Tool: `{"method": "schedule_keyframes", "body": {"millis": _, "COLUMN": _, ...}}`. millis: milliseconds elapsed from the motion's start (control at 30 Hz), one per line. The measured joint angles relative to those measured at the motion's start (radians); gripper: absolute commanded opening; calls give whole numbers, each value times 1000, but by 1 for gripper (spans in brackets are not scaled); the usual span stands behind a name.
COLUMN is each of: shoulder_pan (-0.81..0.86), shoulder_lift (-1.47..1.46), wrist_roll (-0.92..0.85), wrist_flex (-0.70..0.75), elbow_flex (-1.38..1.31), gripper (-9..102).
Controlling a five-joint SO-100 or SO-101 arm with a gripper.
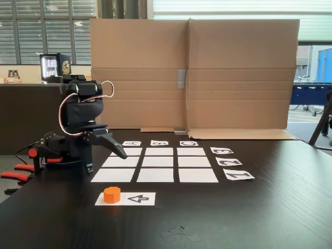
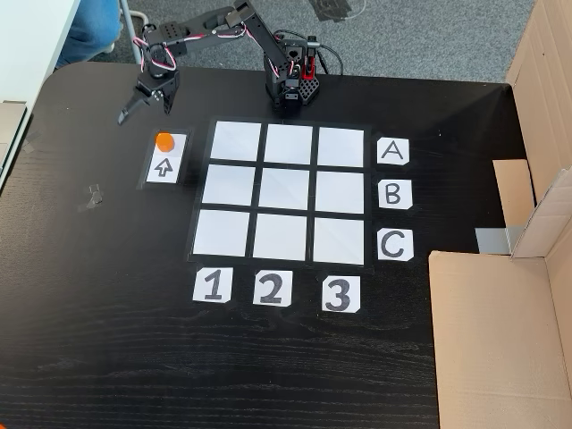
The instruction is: Pick up the round, orange token and place it in the grid on square B3.
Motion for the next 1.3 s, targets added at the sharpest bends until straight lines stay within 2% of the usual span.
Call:
{"method": "schedule_keyframes", "body": {"millis": 267, "shoulder_pan": -32, "shoulder_lift": -67, "wrist_roll": 64, "wrist_flex": -6, "elbow_flex": -2, "gripper": 71}}
{"method": "schedule_keyframes", "body": {"millis": 1100, "shoulder_pan": -81, "shoulder_lift": -206, "wrist_roll": 204, "wrist_flex": -101, "elbow_flex": -57, "gripper": 69}}
{"method": "schedule_keyframes", "body": {"millis": 1133, "shoulder_pan": -81, "shoulder_lift": -206, "wrist_roll": 206, "wrist_flex": -106, "elbow_flex": -57, "gripper": 64}}
{"method": "schedule_keyframes", "body": {"millis": 1167, "shoulder_pan": -81, "shoulder_lift": -209, "wrist_roll": 206, "wrist_flex": -107, "elbow_flex": -57, "gripper": 54}}
{"method": "schedule_keyframes", "body": {"millis": 1233, "shoulder_pan": -81, "shoulder_lift": -224, "wrist_roll": 209, "wrist_flex": -120, "elbow_flex": -57, "gripper": 18}}
{"method": "schedule_keyframes", "body": {"millis": 1267, "shoulder_pan": -81, "shoulder_lift": -225, "wrist_roll": 210, "wrist_flex": -126, "elbow_flex": -57, "gripper": 6}}
{"method": "schedule_keyframes", "body": {"millis": 1300, "shoulder_pan": -81, "shoulder_lift": -225, "wrist_roll": 209, "wrist_flex": -135, "elbow_flex": -57, "gripper": 3}}
